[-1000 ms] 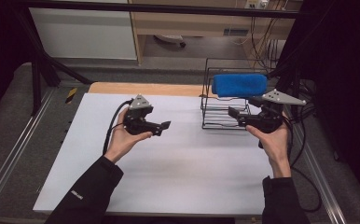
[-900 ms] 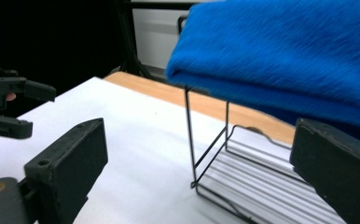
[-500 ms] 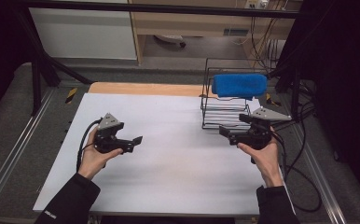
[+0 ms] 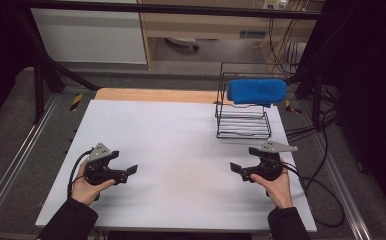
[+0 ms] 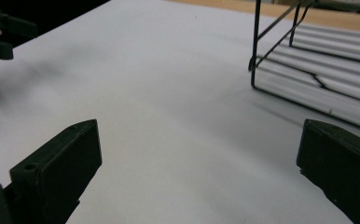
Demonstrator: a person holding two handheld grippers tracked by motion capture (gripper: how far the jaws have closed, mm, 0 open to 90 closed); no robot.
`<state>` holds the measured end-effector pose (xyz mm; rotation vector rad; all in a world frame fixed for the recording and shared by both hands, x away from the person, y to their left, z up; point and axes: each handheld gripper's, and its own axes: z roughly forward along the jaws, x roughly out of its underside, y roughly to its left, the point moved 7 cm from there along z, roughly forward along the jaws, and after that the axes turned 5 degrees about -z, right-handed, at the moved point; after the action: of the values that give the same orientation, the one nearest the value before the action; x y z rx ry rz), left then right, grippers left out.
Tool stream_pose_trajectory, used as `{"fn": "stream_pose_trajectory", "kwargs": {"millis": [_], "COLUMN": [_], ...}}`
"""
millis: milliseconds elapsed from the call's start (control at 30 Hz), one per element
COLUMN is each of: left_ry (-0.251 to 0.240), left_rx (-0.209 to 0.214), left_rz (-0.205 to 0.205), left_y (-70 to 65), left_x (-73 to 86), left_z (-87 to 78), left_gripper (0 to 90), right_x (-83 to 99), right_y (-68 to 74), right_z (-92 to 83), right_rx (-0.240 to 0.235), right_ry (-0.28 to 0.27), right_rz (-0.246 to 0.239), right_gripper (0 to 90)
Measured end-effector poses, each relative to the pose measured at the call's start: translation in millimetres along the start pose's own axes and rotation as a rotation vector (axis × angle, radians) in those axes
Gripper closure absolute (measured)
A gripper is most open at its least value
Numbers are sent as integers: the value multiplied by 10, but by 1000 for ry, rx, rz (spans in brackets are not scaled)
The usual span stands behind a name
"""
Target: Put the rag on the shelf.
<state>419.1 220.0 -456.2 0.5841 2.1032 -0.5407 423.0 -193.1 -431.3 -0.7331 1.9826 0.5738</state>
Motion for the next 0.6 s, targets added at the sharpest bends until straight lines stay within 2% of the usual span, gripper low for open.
{"fn": "stream_pose_trajectory", "kwargs": {"millis": [167,200,333,600], "left_ry": [21,28,52,60], "left_rx": [-1,1,-12,1], "left_rz": [0,3,31,43], "left_y": [32,35,47,31], "left_x": [185,212,323,406], "left_z": [-38,-40,-46,-52], "left_gripper": [72,72,72,72], "right_x": [305,359,490,681], "right_y": [-3,-4,-2,32], "right_z": [16,8,-31,-46], "right_rx": [-16,-18,-30,-42], "right_ry": [58,65,67,117], "right_rz": [-2,12,23,6], "right_gripper": [7,8,8,8]}}
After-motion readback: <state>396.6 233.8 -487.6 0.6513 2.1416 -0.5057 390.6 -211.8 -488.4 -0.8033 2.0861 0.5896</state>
